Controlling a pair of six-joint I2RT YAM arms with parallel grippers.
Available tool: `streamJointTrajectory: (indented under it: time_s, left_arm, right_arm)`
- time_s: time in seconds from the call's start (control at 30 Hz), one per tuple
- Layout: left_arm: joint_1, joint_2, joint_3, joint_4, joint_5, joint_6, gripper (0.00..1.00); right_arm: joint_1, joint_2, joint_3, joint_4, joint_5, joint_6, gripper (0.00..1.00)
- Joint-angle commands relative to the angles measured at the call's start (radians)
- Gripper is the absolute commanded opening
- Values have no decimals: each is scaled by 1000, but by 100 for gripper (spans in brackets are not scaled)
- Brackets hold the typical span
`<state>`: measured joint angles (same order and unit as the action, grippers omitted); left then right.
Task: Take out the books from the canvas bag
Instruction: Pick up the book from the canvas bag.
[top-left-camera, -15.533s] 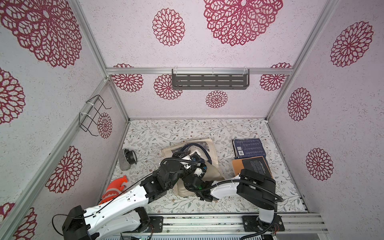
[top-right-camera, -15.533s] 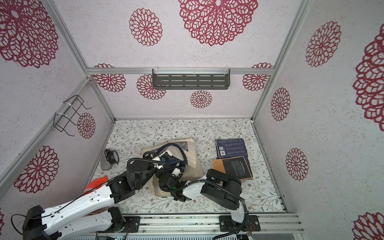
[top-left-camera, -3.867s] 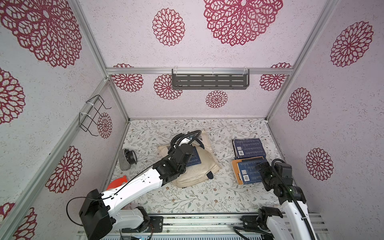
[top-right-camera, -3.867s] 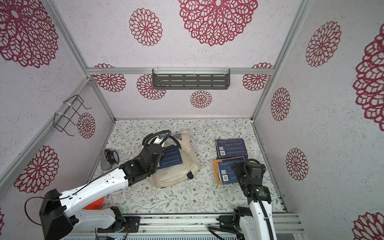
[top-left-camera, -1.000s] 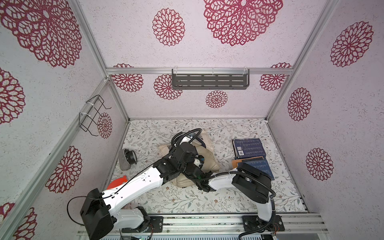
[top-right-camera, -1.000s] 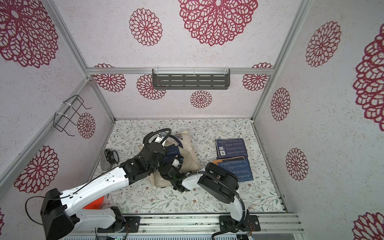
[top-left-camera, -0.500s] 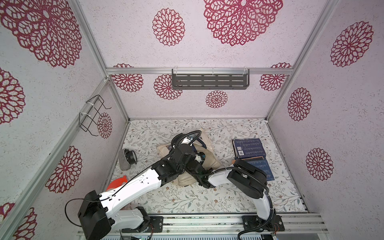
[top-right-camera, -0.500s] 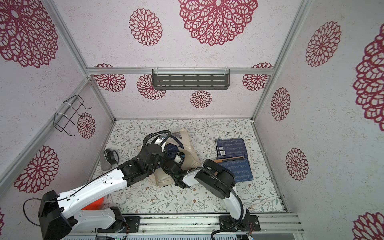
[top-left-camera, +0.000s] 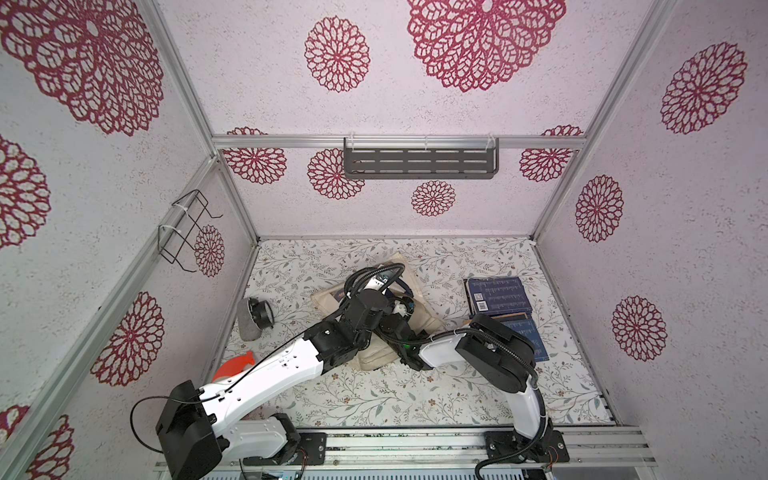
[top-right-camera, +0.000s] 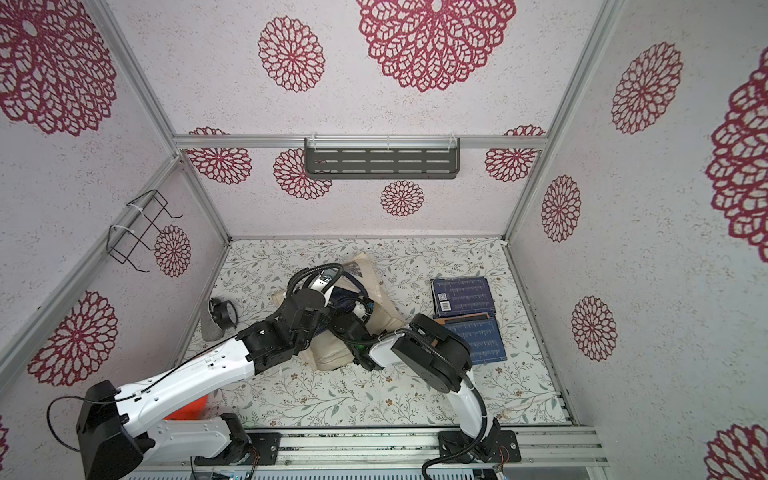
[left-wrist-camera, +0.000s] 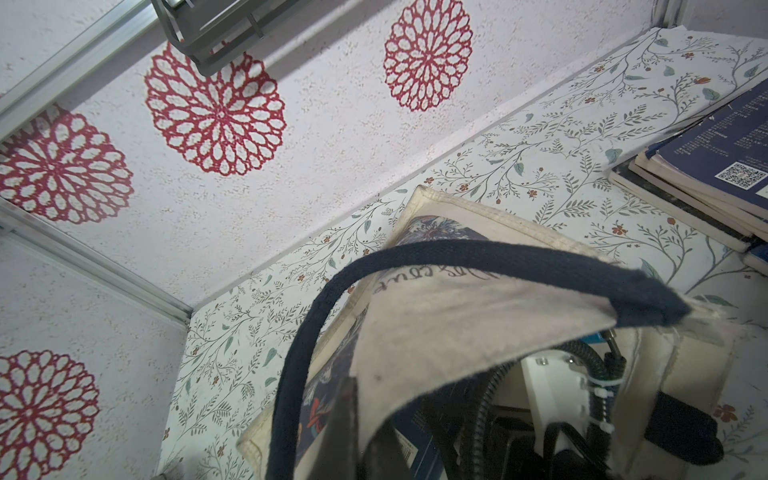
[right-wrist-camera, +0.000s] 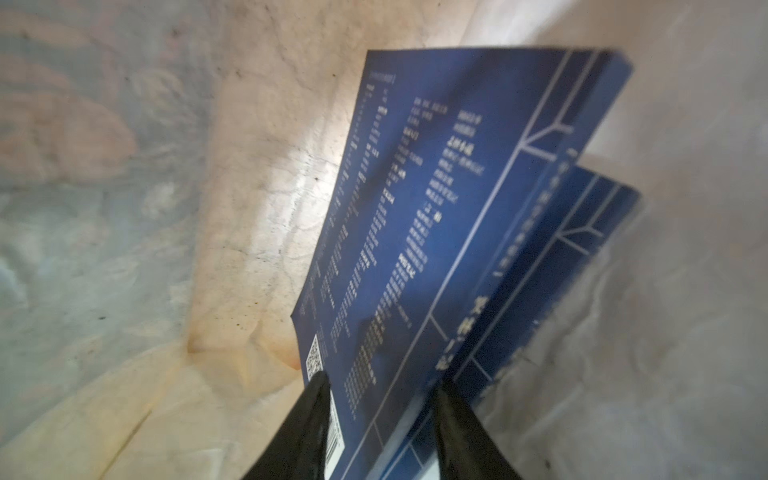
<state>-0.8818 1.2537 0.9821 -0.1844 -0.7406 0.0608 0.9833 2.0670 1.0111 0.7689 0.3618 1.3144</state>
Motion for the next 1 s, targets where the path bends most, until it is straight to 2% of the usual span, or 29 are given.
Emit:
streamJointTrajectory:
  time_s: [0.0,0.4,0.8,0.97]
  left_arm:
    - [-11,-21,1,56,4,9,0]
    - [-13,-20,1,56,4,9,0]
    - [-14,-19,1,54,-29,12,0]
    - [-13,6,12,46,-70,13,0]
  right_arm:
    - [-2,-39,36,46,2,-30,40]
    - [-18,70,170,4,0,-27,39]
    - [-36,64,143,30,-32,-25,0]
    - [-29,9,58,84,-66,-17,0]
